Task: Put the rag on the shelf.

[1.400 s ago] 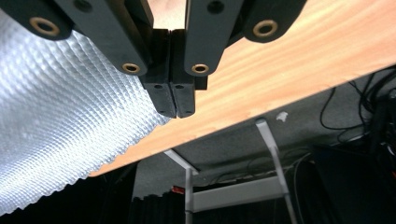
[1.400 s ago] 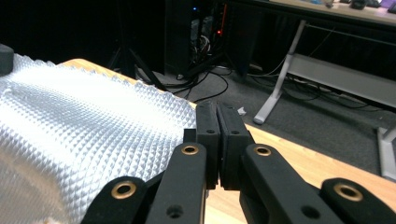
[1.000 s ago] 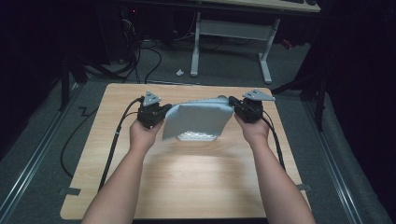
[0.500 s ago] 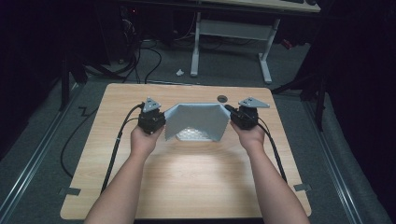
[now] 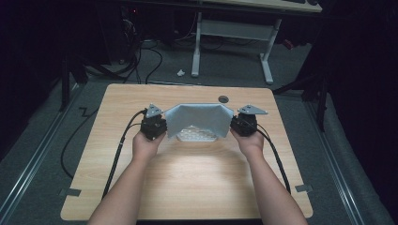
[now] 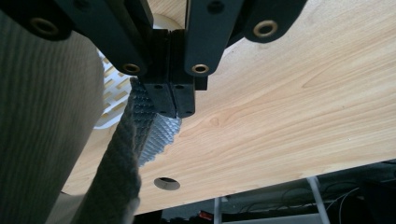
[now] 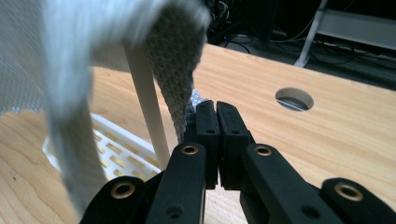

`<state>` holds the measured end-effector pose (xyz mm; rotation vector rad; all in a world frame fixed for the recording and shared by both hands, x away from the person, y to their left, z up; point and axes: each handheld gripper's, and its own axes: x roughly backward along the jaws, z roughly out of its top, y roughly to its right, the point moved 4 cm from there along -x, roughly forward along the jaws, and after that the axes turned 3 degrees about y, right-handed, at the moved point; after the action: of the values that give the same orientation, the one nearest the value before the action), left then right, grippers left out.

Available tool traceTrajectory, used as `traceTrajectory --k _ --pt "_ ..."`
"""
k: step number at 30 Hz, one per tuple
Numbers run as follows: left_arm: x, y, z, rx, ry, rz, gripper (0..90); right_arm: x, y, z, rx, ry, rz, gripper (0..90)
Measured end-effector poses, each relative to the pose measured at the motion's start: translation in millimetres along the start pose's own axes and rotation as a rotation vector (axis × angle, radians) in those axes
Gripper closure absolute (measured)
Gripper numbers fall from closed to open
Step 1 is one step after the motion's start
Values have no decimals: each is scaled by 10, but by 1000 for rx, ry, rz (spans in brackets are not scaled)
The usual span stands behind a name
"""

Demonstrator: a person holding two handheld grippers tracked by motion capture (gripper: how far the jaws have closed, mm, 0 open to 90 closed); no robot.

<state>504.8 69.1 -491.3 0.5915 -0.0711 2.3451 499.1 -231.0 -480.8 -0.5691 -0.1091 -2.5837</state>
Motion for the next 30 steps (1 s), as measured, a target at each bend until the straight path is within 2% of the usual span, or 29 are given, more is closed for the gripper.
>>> traceTrajectory --k 12,18,22,30 --pt "-3 -20 -56 15 -10 -10 891 -42 -14 -96 -8 -15 -2 894" --pt "-16 -37 -68 28 -16 -11 886 -40 28 -176 -17 -23 -9 891" --pt "12 -62 -48 37 5 5 789 -16 46 -153 -19 -18 -17 837" --pt "144 -155 25 55 39 42 712 88 133 -82 -24 4 -41 810"
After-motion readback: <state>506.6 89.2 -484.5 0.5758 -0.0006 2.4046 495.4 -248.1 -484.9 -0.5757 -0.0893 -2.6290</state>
